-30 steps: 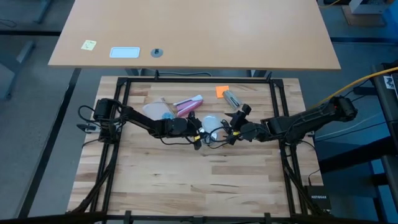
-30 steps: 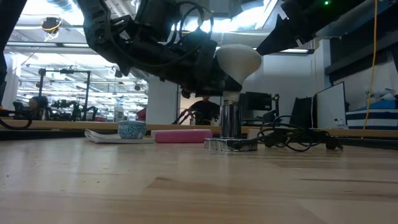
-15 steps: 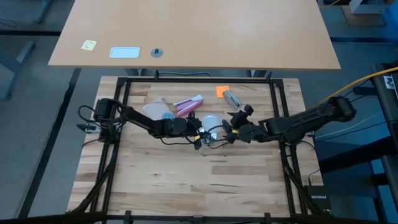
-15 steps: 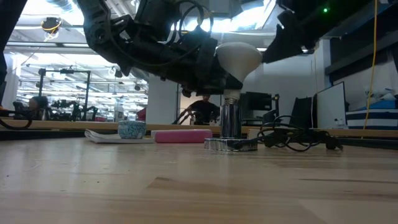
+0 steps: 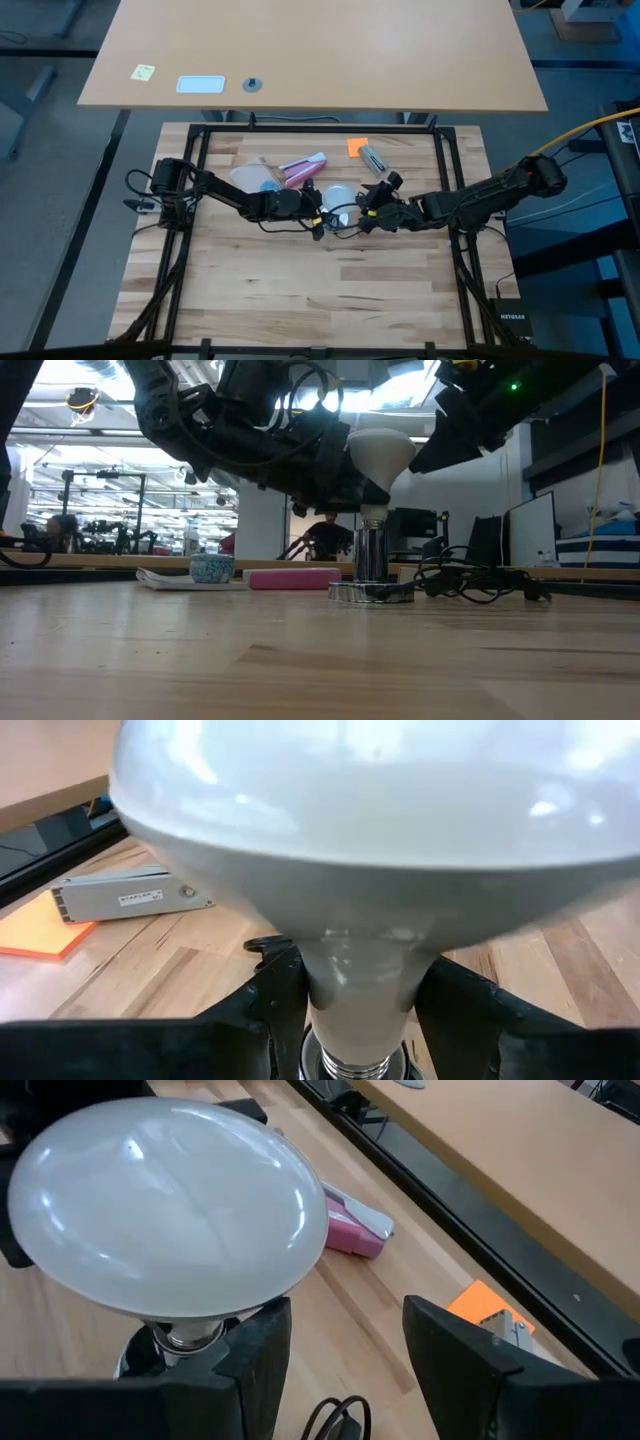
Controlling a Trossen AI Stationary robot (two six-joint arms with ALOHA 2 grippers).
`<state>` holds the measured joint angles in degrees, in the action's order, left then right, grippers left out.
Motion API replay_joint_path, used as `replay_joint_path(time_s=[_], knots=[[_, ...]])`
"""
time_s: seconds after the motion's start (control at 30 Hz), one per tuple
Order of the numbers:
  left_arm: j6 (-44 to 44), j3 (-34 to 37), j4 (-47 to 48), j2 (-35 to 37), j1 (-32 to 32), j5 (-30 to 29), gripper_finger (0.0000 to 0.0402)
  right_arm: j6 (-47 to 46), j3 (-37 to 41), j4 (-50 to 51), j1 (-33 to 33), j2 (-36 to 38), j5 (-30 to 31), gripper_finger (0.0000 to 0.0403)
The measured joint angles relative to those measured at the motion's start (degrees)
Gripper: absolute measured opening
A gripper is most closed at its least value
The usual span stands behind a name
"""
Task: Screw lightbulb
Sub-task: Insert the white lightbulb into the silver desk lamp
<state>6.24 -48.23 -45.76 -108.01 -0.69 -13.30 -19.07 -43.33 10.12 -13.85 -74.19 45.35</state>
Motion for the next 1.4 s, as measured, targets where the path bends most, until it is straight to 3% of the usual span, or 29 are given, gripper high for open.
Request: replay_joint_path(time_s=[0.6, 0.77, 1.07, 1.4], knots=[[-0.24, -0.15, 4.24, 0.11, -0.07, 0.02, 0.015, 0.05, 0.0, 0.53, -0.02, 0.02, -3.8, 0.0198], [-0.24, -0.15, 4.2, 0.11, -0.07, 0.0, 0.015, -0.27, 0.0, 2.37, -0.09, 0.04, -11.96, 0.0198], [-0.53, -0.13, 4.44, 0.11, -0.04, 0.0, 0.015, -0.68, 0.0, 1.74, -0.09, -0.44, -32.47, 0.0198], [-0.63, -0.08, 4.39, 0.11, -0.02, 0.0, 0.015, 0.86, 0.0, -4.6, -0.11, -12.11, -34.76, 0.0198]])
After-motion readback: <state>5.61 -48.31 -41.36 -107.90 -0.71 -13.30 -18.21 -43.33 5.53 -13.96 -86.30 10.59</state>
